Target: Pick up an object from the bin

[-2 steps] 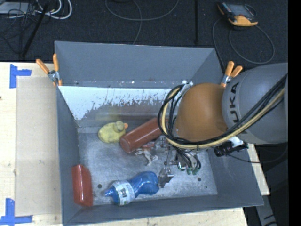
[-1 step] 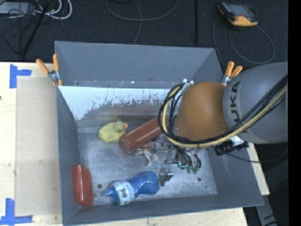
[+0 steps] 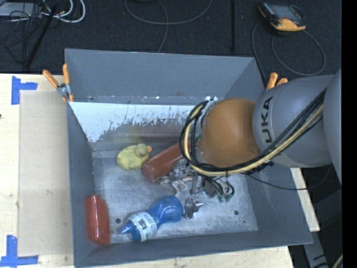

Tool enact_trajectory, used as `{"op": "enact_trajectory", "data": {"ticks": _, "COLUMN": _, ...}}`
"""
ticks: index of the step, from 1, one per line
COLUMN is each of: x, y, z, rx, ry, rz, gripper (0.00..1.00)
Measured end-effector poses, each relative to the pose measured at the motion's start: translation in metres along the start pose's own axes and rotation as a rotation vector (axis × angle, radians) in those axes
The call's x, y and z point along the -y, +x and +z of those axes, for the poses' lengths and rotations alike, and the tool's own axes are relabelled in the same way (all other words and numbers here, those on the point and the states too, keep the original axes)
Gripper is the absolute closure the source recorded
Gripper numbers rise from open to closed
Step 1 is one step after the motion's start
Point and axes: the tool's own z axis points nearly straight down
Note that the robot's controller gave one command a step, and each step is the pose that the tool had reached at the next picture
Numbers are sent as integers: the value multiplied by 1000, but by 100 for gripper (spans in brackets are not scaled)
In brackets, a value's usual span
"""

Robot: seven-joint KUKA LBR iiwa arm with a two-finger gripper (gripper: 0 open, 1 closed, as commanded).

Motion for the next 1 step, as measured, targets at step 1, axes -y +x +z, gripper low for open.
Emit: {"op": "enact_trajectory", "data": {"ticks": 1, "x": -3, "y": -6, "z": 15, "rx": 0, "ry": 0, "rz": -78, "gripper": 0}}
